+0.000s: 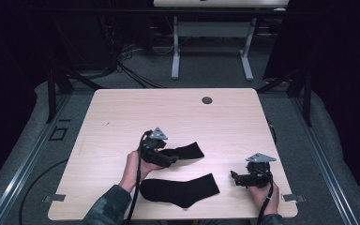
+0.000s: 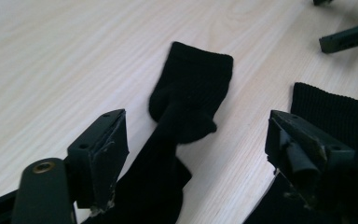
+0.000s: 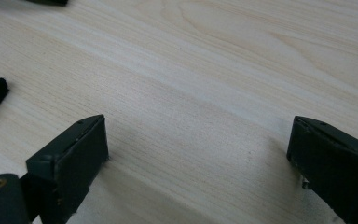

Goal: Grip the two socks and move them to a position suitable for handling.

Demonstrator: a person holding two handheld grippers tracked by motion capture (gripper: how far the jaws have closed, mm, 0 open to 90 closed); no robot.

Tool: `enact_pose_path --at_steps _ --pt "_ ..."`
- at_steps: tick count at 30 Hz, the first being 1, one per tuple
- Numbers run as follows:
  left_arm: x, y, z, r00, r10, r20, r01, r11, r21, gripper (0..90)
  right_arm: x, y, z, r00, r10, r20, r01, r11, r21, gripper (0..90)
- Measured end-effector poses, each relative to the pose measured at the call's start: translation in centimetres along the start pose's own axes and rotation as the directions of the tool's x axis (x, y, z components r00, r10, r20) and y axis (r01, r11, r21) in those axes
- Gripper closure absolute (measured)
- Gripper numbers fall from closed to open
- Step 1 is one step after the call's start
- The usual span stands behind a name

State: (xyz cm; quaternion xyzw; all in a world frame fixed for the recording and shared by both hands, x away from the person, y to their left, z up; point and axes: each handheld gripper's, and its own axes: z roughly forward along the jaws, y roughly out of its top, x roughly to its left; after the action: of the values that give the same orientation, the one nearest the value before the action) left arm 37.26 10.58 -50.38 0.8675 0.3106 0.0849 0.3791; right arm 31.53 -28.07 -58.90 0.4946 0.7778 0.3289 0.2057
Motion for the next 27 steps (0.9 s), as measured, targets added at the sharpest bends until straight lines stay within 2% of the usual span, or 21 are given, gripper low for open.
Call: enact_pose_path --at_steps 2,4,5,7,9,10,13,14,16,17,18,20,22,24,26,27 --pt "1.0 -0.9 -1.3 0.9992 -0.031 -0.027 0.030 0.9995 -0.010 20.4 -0.1 0.2 0.0 0.9999 -0.003 -0.016 0.003 1.000 0.013 4.9" --pt "1.4 -1.3 -1.7 0.9986 -0.043 -0.032 0.042 0.9991 -0.007 20.9 -0.2 0.3 0.0 0.9998 0.002 -0.022 -0.002 1.000 0.014 5.1" --pt "2.0 -1.9 -2.1 0.9972 -0.061 -0.044 0.061 0.9981 -0.001 20.9 -0.3 0.4 0.0 0.9994 0.009 -0.032 -0.008 1.000 0.020 6.1" --pt "2.7 -3.0 -2.4 0.9948 -0.087 -0.053 0.087 0.9962 0.005 22.4 -0.8 0.7 -0.1 0.9961 0.053 -0.070 -0.053 0.999 0.009 12.6" --pt "3.2 -4.0 -2.5 0.9922 -0.109 -0.061 0.110 0.9938 0.017 23.4 -0.9 1.8 -0.1 0.9916 0.085 -0.097 -0.083 0.996 0.029 15.2" --pt "3.4 -4.4 -2.5 0.9914 -0.117 -0.058 0.119 0.9926 0.024 23.4 -0.9 1.8 -0.1 0.9916 0.085 -0.097 -0.083 0.996 0.029 15.2" --pt "3.8 -5.3 -2.1 0.9894 -0.134 -0.057 0.137 0.9894 0.048 24.7 -0.2 3.4 -0.1 0.9923 0.057 -0.110 -0.055 0.998 0.020 23.0" --pt "4.1 -5.7 -1.7 0.9878 -0.143 -0.061 0.147 0.9871 0.063 27.4 0.6 5.1 0.1 0.9899 0.047 -0.134 -0.044 0.999 0.027 29.1" --pt "4.2 -5.8 -1.4 0.9872 -0.150 -0.053 0.154 0.9855 0.071 27.9 0.9 5.6 0.2 0.9899 0.037 -0.137 -0.034 0.999 0.024 31.4" --pt "4.4 -6.1 -1.0 0.9856 -0.162 -0.048 0.165 0.9830 0.079 29.4 1.8 7.4 0.7 0.9859 0.024 -0.166 -0.019 0.999 0.032 36.8" --pt "4.5 -6.1 -0.7 0.9840 -0.168 -0.058 0.173 0.9816 0.081 30.7 2.2 7.9 1.0 0.9843 0.020 -0.175 -0.014 0.999 0.033 39.0" --pt "4.7 -6.2 -0.6 0.9843 -0.169 -0.048 0.173 0.9809 0.088 32.9 3.0 9.2 1.8 0.9823 -0.001 -0.187 0.008 0.999 0.038 42.3" --pt "5.0 -6.2 -0.3 0.9836 -0.175 -0.045 0.178 0.9793 0.096 35.1 3.4 9.7 2.2 0.9803 -0.008 -0.198 0.017 0.999 0.045 44.3" --pt "5.1 -6.2 0.0 0.9838 -0.175 -0.040 0.178 0.9785 0.104 40.1 4.8 11.0 4.0 0.9754 -0.041 -0.216 0.057 0.996 0.069 49.2" --pt "5.2 -6.2 0.2 0.9848 -0.171 -0.030 0.173 0.9787 0.110 41.1 5.1 11.2 4.4 0.9748 -0.045 -0.218 0.063 0.995 0.076 49.6" --pt "5.1 -6.2 0.4 0.9847 -0.172 -0.026 0.174 0.9785 0.111 43.7 5.7 11.5 5.1 0.9724 -0.052 -0.227 0.074 0.993 0.087 52.9"
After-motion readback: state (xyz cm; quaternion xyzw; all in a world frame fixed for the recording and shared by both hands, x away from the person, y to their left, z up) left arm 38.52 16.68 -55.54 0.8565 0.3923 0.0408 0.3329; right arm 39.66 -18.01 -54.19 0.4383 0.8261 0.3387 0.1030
